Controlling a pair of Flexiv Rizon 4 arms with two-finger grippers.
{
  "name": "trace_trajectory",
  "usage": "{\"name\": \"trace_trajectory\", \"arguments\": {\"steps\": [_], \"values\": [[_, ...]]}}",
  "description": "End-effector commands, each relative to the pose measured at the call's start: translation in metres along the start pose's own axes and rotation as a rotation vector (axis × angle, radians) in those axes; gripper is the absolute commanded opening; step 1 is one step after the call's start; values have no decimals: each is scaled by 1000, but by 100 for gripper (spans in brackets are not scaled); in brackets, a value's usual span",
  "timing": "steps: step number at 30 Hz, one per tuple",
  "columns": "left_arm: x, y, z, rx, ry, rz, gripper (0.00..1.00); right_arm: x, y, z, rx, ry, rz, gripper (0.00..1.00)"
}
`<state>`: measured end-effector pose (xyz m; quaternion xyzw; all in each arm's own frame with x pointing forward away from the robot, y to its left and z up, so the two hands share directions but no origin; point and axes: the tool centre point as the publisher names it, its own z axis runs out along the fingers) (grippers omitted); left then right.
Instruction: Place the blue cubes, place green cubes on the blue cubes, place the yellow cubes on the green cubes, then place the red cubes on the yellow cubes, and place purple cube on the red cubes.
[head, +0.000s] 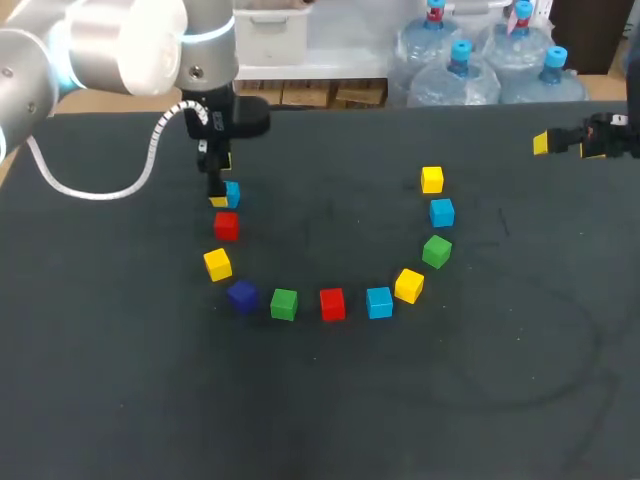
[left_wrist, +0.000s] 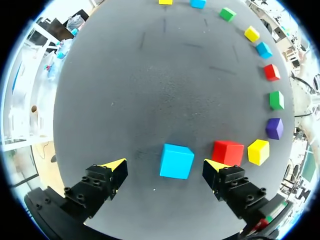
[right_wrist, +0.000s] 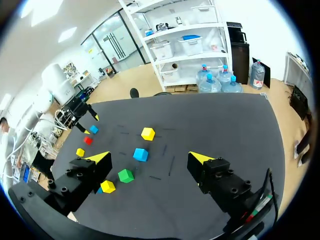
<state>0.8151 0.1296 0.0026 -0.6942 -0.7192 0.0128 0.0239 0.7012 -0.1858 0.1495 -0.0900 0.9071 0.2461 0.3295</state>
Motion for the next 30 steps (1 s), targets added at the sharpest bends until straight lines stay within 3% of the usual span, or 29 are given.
{"name": "trace_trajectory", "arguments": {"steps": [1,14,30], "values": [[-1,6,3,6,8,4,100,0,1,0,5,-1,1,100],[-7,20,7,15,16,19,100,0,1,0,5,-1,1,100],[5,13,11,32,15,-17,100,0,1,0,5,-1,1,100]]}}
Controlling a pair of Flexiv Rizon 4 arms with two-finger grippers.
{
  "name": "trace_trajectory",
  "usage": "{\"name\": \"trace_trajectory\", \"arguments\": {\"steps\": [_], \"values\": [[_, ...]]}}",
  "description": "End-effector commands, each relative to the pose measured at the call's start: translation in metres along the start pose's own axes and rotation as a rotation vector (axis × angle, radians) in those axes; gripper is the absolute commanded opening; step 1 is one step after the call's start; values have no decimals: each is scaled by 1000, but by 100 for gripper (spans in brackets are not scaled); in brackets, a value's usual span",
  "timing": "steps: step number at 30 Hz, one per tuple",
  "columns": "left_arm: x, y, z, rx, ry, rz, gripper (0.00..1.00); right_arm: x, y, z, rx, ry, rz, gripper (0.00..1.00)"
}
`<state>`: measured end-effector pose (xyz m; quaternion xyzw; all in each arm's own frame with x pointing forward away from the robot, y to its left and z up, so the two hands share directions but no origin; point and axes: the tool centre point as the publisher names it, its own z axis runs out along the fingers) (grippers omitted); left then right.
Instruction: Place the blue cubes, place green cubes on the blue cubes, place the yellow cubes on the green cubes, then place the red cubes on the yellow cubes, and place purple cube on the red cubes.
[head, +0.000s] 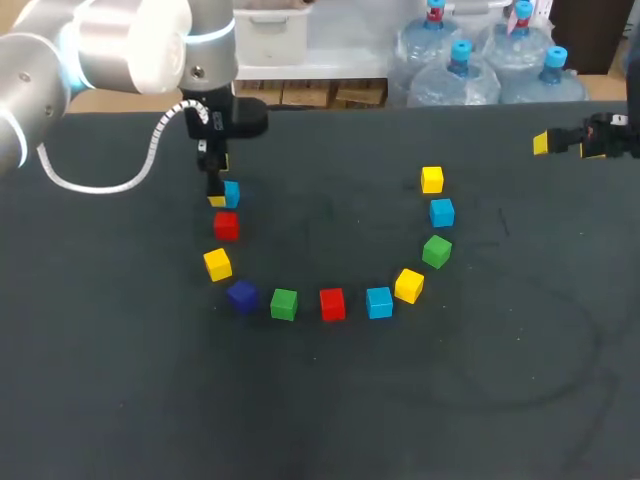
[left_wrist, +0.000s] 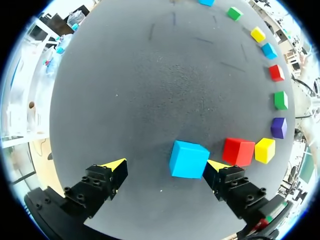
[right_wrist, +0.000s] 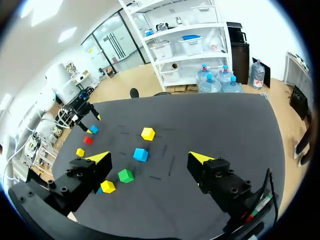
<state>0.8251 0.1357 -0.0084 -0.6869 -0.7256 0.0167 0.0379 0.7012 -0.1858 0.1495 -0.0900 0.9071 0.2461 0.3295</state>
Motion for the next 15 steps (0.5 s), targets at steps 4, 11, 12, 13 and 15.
{"name": "trace_trajectory", "arguments": {"steps": [4,11,12,13,15], "values": [[-2,4,2,12,1,8,74,0,1,0,5,-1,1,100],[-5,-2,11,27,-5,2,0,0,1,0,5,-1,1,100],[-4,-3,12,30,-7,-4,0,0,1,0,5,-1,1,100],[-4,-5,13,36,-8,-19,0,0,1,0,5,-1,1,100],[-6,-11,12,42,8,-39,0,0,1,0,5,-1,1,100]]}}
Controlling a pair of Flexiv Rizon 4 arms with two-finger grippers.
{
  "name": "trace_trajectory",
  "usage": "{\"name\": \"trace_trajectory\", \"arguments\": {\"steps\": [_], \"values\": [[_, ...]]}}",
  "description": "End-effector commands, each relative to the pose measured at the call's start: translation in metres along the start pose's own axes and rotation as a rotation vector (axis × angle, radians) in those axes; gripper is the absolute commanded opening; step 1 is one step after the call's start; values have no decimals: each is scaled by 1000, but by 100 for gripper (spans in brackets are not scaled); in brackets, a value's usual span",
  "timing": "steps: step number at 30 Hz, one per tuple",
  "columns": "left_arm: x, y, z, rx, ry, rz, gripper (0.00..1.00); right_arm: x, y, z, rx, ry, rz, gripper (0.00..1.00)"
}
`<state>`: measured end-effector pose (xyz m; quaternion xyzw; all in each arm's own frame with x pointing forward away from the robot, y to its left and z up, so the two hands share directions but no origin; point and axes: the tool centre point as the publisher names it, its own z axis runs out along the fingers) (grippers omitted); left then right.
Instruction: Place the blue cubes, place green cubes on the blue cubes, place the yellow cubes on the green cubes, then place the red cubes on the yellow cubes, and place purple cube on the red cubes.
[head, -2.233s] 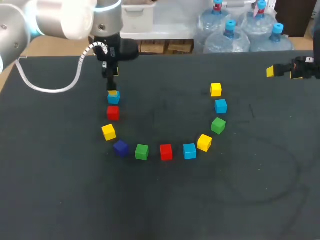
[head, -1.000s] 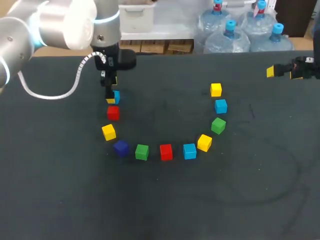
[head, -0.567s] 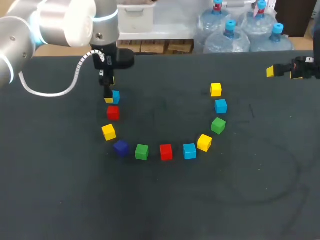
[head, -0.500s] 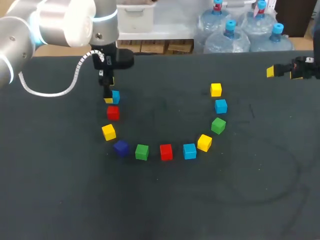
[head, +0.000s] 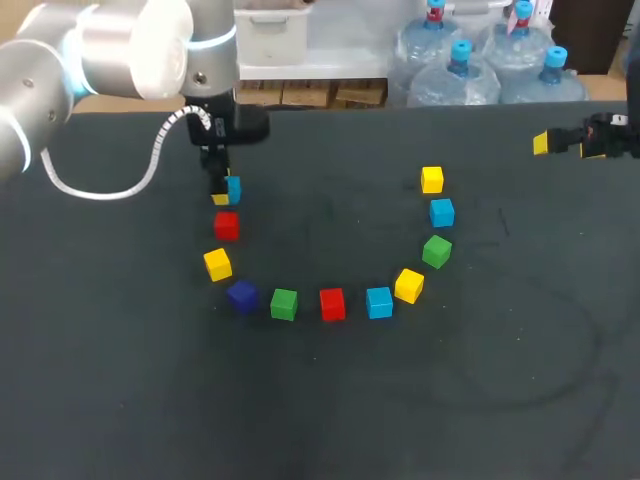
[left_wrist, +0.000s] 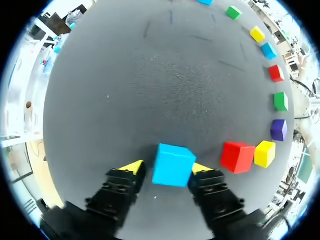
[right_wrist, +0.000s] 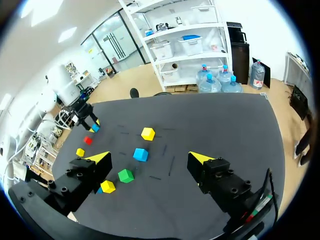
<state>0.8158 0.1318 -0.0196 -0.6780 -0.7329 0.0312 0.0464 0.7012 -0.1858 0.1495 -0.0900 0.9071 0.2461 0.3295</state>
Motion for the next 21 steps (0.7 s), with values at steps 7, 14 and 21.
{"name": "trace_trajectory", "arguments": {"steps": [7,14,21], "values": [[-22,-31,-25,-55,47,-71,0,0,1,0,5,-1,1,100],[-65,-64,-53,-91,61,-145,0,0,1,0,5,-1,1,100],[-103,-97,-57,-82,79,-212,0,0,1,0,5,-1,1,100]]}}
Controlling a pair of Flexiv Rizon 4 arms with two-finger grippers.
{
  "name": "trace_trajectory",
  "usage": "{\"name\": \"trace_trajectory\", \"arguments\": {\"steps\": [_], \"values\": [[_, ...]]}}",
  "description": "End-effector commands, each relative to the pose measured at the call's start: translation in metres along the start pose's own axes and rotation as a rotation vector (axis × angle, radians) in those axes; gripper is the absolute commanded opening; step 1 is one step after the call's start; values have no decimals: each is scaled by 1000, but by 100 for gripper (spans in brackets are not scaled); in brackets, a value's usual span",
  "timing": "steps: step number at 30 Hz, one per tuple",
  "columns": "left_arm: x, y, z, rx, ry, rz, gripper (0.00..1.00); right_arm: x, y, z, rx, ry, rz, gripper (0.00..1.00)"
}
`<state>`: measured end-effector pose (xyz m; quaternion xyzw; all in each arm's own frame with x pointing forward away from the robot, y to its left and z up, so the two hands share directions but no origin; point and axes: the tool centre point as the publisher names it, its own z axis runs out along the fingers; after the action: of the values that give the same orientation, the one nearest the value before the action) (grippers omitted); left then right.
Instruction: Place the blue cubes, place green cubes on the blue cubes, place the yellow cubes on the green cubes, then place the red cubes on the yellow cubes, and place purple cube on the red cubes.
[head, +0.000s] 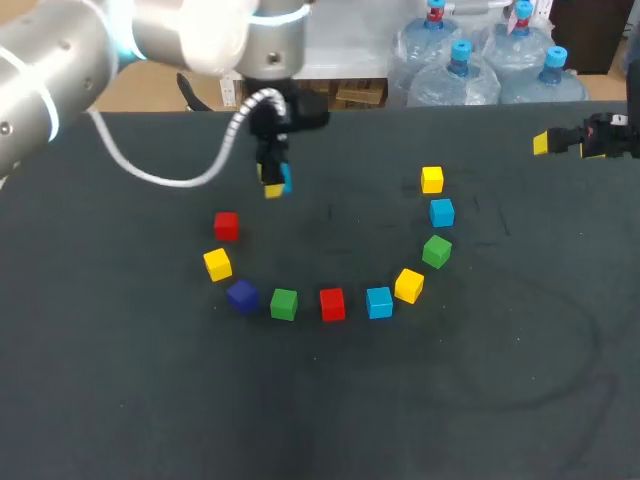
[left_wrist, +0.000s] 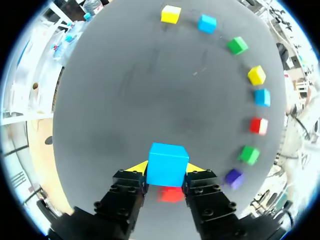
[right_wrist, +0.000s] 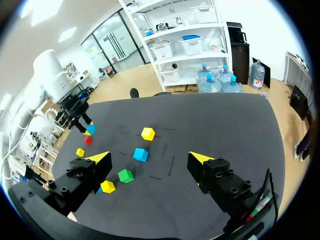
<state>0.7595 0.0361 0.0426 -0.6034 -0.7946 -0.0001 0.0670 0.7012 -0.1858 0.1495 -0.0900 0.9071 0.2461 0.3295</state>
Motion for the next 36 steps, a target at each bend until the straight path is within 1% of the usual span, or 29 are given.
{"name": "trace_trajectory", "arguments": {"steps": [1,7,11,13,15,24,28,31,36], "values": [[-10,-35,0,-68,16,-28,0,0,1,0,5,-1,1,100],[-8,-54,5,-95,17,-100,0,0,1,0,5,-1,1,100],[-9,-60,12,-74,6,-124,0,0,1,0,5,-1,1,100],[-12,-62,14,-71,8,-143,0,0,1,0,5,-1,1,100],[-15,-64,15,-67,-11,-150,0,0,1,0,5,-1,1,100],[-37,-73,20,-80,32,-148,0,0,1,0,5,-1,1,100],[-41,-80,25,-66,35,-154,0,0,1,0,5,-1,1,100],[-42,-86,31,-47,17,-154,0,0,1,0,5,-1,1,100],[-36,-96,36,-35,-57,-124,0,0,1,0,5,-1,1,100]]}}
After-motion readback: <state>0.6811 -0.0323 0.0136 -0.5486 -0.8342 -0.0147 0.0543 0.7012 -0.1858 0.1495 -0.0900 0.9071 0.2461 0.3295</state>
